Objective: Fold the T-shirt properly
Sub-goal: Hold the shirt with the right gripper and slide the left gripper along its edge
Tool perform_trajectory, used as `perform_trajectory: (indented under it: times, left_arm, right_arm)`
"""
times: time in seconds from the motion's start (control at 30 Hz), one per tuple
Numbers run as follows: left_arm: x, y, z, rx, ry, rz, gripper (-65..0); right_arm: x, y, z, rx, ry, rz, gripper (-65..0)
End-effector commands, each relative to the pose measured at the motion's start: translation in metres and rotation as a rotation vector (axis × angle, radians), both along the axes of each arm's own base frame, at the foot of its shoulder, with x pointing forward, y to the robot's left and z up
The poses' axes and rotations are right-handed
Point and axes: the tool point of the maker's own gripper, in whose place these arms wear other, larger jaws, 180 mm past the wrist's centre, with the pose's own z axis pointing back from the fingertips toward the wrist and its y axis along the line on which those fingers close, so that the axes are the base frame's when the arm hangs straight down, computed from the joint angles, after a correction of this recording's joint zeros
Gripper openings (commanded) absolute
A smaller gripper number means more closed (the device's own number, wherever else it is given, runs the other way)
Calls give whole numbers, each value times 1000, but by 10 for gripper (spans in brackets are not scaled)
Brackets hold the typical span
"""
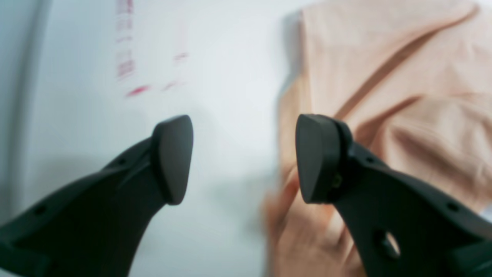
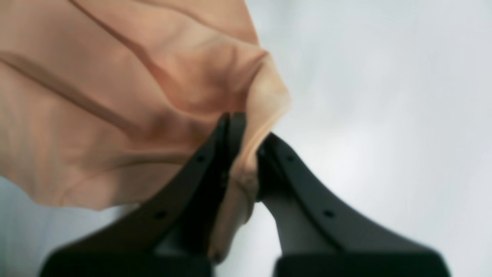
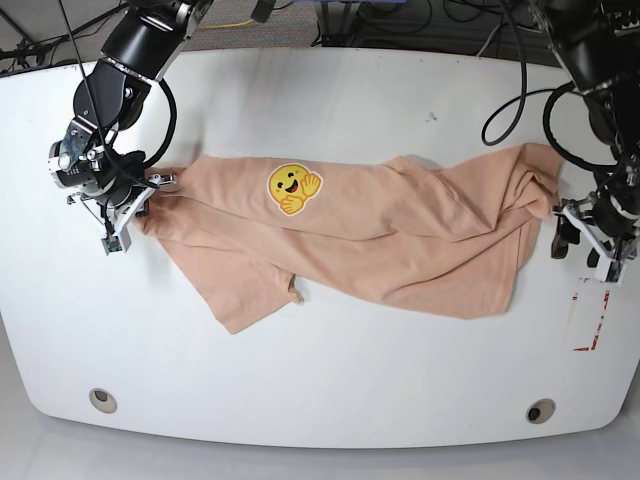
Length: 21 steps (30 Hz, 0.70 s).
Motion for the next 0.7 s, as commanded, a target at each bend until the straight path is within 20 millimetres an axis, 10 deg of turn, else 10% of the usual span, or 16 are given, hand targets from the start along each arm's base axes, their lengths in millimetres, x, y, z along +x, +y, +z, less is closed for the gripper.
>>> perform_trajectory:
  times: [0.0, 0.67]
  left_arm:
    - [16, 5, 5, -28, -23, 4, -258]
    - [98, -70, -48, -353, 20, -2, -256]
  right_arm:
    - [11, -4, 15, -7, -57, -3, -642]
    - [25, 13, 23, 30, -99, 6, -642]
